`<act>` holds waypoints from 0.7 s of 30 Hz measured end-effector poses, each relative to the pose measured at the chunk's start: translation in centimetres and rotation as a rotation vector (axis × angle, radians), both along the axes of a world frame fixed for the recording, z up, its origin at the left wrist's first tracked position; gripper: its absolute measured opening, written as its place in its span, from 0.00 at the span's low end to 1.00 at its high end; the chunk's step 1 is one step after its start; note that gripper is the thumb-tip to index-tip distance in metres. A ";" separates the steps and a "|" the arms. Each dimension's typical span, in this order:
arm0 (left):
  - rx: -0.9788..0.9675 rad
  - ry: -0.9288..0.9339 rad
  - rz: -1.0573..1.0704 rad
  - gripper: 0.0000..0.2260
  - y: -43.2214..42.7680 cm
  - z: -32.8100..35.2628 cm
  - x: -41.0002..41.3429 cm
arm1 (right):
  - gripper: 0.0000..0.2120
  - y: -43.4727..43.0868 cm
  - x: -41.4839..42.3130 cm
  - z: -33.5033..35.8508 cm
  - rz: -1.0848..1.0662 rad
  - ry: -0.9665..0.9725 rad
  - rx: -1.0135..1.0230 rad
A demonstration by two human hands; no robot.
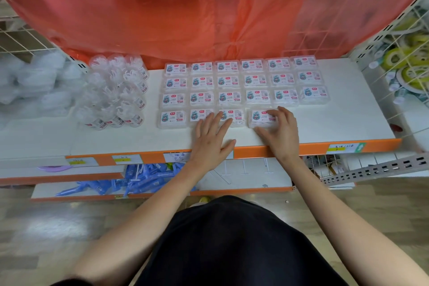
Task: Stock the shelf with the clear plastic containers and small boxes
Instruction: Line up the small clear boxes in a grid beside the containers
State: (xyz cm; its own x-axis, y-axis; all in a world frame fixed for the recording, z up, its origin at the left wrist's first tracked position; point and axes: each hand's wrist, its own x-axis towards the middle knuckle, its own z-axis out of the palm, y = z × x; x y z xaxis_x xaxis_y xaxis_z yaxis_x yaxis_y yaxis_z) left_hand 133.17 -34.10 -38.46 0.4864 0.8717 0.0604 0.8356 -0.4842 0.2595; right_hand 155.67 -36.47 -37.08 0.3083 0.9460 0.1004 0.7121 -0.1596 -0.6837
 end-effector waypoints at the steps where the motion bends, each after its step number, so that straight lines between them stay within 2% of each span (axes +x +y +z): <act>1: 0.008 0.010 0.001 0.27 0.0 0.0 0.0 | 0.26 0.1 -0.1 -0.2 0.012 -0.025 -0.018; 5: 0.040 0.041 0.008 0.27 -0.1 -0.1 0.0 | 0.25 -0.1 -0.1 -0.6 0.056 -0.146 -0.019; 10: 0.052 0.050 0.008 0.27 -0.2 -0.1 0.0 | 0.23 -1.3 -0.1 -0.7 0.141 -0.189 0.073; 21: 0.066 0.058 0.021 0.27 -0.3 -0.1 0.1 | 0.30 -1.3 0.1 -1.0 0.236 -0.295 0.010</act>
State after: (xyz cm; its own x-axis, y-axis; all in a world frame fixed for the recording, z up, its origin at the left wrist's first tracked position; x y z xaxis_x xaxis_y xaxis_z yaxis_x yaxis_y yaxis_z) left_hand 133.28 -34.38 -38.59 0.4725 0.8767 0.0909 0.8583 -0.4811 0.1787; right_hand 155.75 -37.78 -38.08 0.0388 0.9860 0.1623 0.8952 0.0379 -0.4441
